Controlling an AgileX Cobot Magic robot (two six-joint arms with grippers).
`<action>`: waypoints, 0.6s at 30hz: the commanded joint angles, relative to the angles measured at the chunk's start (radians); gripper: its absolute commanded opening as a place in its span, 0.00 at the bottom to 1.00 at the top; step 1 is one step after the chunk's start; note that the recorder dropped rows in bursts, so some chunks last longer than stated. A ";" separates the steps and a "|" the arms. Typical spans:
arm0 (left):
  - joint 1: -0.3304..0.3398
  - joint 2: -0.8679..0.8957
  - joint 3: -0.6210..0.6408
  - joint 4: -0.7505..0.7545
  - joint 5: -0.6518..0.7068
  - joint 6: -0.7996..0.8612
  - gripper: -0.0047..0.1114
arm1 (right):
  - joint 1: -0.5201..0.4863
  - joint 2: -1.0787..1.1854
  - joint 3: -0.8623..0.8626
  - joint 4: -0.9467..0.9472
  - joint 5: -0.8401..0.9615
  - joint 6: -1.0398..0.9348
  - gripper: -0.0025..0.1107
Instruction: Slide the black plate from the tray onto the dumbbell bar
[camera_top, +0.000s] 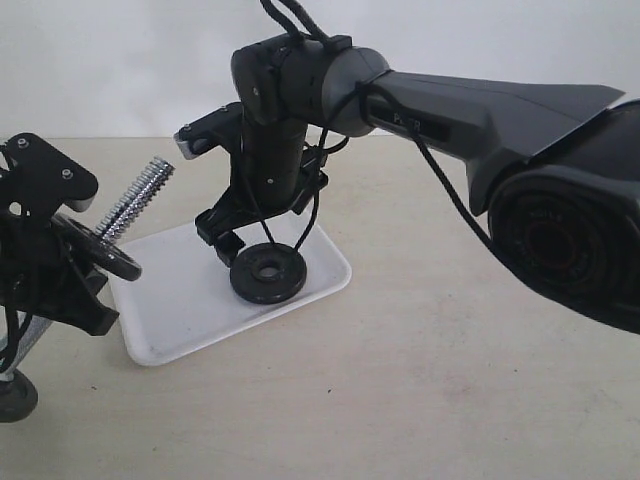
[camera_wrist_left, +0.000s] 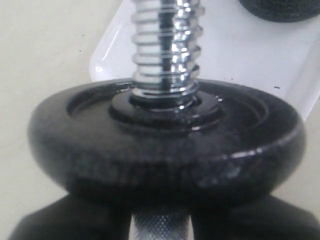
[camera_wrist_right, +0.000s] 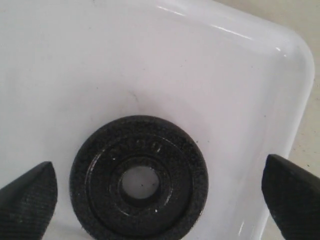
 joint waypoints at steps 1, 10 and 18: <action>-0.003 -0.040 -0.032 0.043 -0.522 0.006 0.08 | -0.007 0.000 -0.003 0.017 -0.005 0.005 0.95; -0.001 -0.040 -0.032 0.043 -0.507 0.022 0.08 | -0.005 0.039 -0.003 0.053 0.025 0.035 0.95; 0.030 -0.040 -0.032 0.041 -0.506 0.022 0.08 | -0.007 0.036 -0.003 0.052 0.013 0.018 0.95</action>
